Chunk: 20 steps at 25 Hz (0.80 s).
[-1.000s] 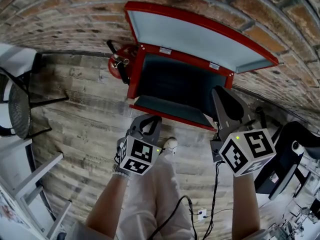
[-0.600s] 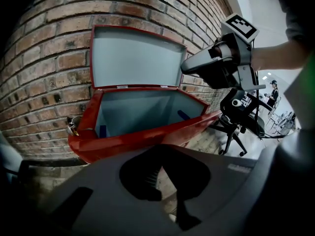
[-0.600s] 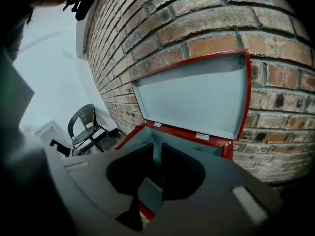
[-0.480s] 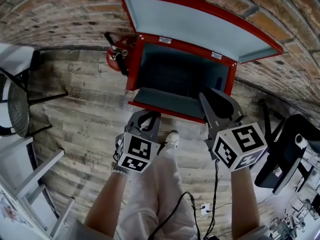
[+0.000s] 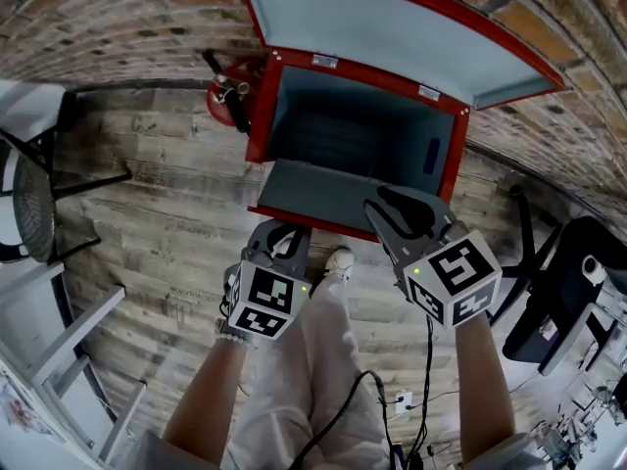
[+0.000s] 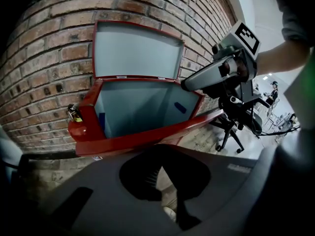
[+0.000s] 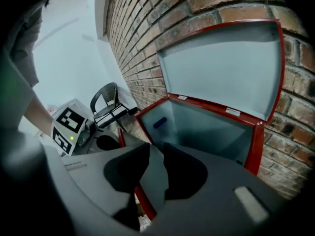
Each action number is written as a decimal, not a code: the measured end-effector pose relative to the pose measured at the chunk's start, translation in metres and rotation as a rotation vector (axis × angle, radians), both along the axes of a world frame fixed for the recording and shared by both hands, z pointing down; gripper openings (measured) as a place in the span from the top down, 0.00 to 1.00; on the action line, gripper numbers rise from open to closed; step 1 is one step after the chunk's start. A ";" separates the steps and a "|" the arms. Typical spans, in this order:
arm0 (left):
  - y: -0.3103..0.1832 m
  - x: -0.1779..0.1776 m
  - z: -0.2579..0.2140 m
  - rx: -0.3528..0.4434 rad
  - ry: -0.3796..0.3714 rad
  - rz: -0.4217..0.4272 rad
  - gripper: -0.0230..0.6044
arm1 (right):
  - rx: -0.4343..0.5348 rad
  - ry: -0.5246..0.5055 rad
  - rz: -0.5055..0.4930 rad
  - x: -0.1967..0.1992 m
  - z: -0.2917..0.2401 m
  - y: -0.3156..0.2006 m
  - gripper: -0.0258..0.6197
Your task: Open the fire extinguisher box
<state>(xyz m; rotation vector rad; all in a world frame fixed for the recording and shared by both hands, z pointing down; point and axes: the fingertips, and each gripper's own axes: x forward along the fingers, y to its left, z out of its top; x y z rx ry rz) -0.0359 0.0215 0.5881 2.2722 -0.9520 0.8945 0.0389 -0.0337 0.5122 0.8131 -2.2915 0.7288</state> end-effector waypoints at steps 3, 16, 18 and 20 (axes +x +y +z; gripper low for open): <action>0.008 -0.002 0.003 -0.010 -0.001 0.000 0.97 | -0.038 -0.005 -0.073 -0.009 0.011 0.018 0.80; 0.038 -0.010 0.018 -0.043 -0.008 -0.005 0.97 | -0.211 0.005 -0.431 -0.039 0.051 0.086 0.81; 0.041 -0.011 0.020 -0.049 -0.007 -0.009 0.97 | -0.245 -0.002 -0.471 -0.040 0.053 0.092 0.82; 0.044 -0.012 0.021 -0.050 -0.009 -0.010 0.97 | -0.286 -0.012 -0.517 -0.042 0.054 0.100 0.78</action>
